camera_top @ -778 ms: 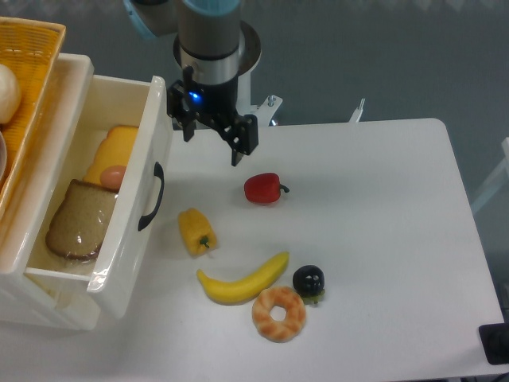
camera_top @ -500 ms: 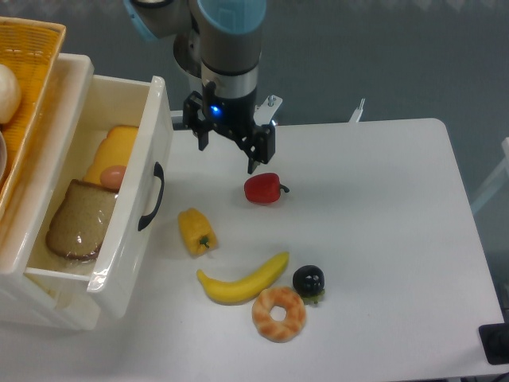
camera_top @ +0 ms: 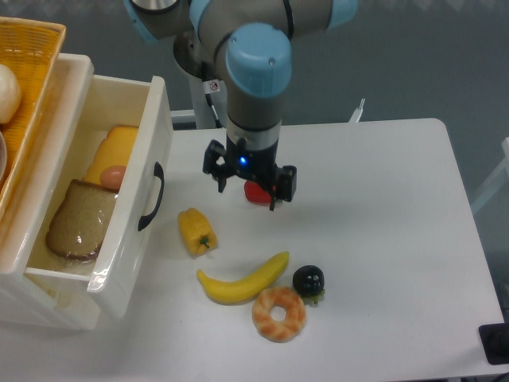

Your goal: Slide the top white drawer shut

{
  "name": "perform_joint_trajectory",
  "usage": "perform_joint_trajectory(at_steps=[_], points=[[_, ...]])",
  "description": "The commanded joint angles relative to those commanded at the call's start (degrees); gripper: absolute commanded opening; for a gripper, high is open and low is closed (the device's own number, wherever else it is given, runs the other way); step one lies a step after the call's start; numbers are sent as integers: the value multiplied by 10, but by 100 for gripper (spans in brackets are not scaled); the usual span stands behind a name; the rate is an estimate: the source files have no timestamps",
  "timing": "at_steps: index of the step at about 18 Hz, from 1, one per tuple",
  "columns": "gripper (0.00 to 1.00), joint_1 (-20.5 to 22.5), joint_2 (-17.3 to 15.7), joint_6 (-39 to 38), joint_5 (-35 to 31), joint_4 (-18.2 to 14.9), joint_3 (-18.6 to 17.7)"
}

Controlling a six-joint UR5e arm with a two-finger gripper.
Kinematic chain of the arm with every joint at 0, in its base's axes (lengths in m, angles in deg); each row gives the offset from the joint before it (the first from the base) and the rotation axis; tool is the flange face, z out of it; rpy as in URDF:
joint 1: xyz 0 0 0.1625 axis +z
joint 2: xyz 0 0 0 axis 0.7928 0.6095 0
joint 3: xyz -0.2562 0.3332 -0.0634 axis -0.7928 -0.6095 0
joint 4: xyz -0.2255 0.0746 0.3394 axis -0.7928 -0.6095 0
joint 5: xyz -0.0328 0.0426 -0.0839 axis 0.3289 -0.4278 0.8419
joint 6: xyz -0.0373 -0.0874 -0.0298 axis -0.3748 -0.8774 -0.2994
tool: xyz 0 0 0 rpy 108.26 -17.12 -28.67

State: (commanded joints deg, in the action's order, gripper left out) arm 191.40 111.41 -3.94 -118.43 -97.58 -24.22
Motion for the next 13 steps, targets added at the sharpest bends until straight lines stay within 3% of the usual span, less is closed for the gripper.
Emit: perform_joint_trajectory(at_steps=[6,9,13], points=[[100,-1,29,-35,-70,5,-7],[100,-1,47,-81,-66,6,-3],[100,-2,55,-102,-7,2,-5]])
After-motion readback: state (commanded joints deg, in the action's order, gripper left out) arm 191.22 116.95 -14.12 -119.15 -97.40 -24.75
